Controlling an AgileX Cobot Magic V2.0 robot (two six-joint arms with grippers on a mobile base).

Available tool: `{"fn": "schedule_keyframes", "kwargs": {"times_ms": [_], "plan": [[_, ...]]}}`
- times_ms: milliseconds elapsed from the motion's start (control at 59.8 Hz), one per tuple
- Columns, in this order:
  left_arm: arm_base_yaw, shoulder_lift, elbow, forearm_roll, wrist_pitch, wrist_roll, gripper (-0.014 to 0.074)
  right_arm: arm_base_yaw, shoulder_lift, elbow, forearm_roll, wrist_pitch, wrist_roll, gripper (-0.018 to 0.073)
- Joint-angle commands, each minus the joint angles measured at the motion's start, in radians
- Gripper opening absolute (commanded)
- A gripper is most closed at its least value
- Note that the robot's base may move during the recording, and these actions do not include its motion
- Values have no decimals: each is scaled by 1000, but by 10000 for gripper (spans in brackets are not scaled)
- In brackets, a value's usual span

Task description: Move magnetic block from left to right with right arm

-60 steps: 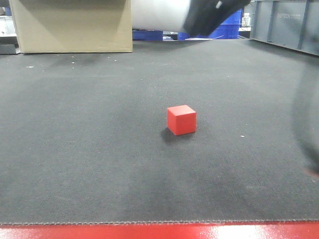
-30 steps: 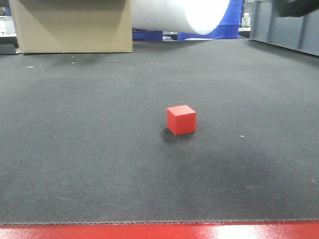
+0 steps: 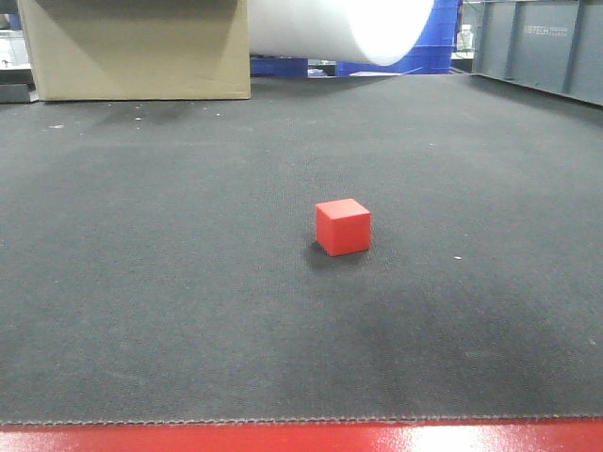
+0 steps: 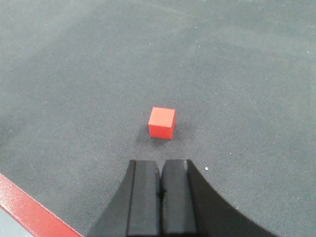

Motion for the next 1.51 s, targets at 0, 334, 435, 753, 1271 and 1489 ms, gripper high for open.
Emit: {"fn": "schedule_keyframes", "kwargs": {"times_ms": [0, 334, 435, 753, 1271, 1489], "plan": [[2, -11, 8, 0, -90, -4, -116, -5, -3, -27, 7, -76, -2, 60], [2, -11, 8, 0, -90, -4, -116, -26, -35, 13, -40, -160, -2, 60], [2, -11, 8, 0, -90, -4, -116, -105, -105, 74, -44, -205, -2, 60], [2, -11, 8, 0, -90, -4, -116, -503, -455, 381, -67, -380, -2, 60], [2, -11, 8, 0, -90, -4, -116, -604, -756, 739, -67, -514, -2, 60], [2, -11, 8, 0, -90, -4, -116, -605, -756, 739, -67, -527, -2, 60]]}}
